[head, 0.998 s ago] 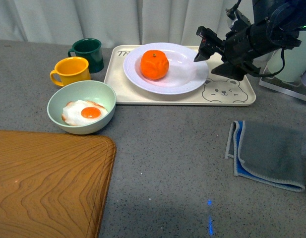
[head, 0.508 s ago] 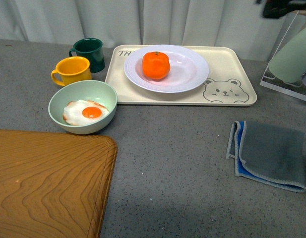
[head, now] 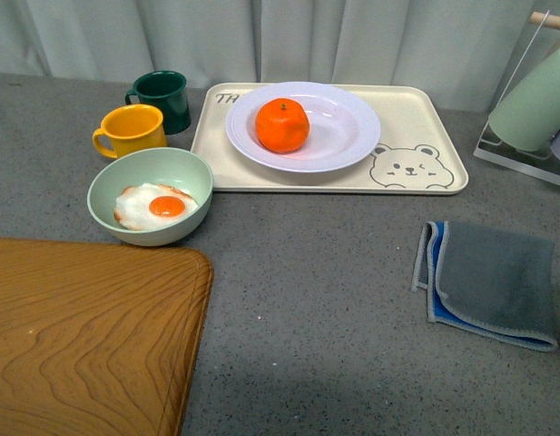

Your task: Place orange and plate with both arms

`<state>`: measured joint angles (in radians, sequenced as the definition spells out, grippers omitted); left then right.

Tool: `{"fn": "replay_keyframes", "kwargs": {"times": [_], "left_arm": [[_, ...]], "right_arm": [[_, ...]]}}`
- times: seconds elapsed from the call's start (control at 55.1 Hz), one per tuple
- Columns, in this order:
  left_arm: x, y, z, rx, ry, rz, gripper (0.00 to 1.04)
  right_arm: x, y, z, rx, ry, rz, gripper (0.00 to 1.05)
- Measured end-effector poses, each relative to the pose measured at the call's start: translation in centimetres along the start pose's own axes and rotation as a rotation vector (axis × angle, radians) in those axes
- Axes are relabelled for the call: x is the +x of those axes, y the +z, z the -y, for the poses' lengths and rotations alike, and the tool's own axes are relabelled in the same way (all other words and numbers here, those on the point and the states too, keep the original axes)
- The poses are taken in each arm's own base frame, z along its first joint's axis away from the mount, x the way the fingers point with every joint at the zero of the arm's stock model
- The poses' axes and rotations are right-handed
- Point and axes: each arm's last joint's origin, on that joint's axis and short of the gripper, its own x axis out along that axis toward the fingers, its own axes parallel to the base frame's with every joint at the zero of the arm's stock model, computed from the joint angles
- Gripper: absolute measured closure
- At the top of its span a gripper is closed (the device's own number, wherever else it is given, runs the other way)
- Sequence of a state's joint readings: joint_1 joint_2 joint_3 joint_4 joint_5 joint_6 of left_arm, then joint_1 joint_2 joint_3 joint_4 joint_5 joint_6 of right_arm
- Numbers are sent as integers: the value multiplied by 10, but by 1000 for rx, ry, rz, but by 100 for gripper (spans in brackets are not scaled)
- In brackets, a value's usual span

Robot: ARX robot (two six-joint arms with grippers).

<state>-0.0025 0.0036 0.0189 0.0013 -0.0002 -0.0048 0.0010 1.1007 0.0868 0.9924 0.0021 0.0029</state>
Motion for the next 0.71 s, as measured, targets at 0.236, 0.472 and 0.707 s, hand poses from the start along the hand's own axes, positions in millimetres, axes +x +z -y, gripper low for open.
{"fn": "replay_keyframes", "kwargs": {"times": [0.236,0.472,0.707], "left_arm": [[0,0,0,0,0,0,7],[0,0,0,0,0,0,7],[0,0,0,0,0,0,7]], "right_arm": [[-20,1,0,0,0,8,104],[-34,1,0,0,0,7,104],[-43,3,0,0,0,16,104]]}}
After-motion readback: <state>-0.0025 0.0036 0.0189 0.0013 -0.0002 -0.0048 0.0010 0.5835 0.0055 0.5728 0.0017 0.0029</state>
